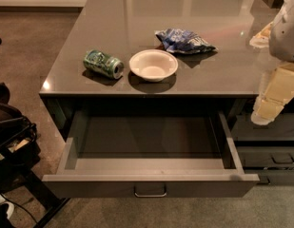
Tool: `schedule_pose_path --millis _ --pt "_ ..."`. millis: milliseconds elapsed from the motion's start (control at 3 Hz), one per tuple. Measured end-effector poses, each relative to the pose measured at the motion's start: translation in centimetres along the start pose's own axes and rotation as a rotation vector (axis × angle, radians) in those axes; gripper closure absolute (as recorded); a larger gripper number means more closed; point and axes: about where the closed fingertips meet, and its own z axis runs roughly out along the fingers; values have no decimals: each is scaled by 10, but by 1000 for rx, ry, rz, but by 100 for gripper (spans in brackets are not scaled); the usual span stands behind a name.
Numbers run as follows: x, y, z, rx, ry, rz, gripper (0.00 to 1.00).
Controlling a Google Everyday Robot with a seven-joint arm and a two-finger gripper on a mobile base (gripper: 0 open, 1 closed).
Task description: Place green can into top drawer
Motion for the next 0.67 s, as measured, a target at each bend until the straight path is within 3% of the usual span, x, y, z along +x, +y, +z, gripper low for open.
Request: schedule_pose_path --millis 667 --pt "-13 -4 -3 14 -35 -13 0"
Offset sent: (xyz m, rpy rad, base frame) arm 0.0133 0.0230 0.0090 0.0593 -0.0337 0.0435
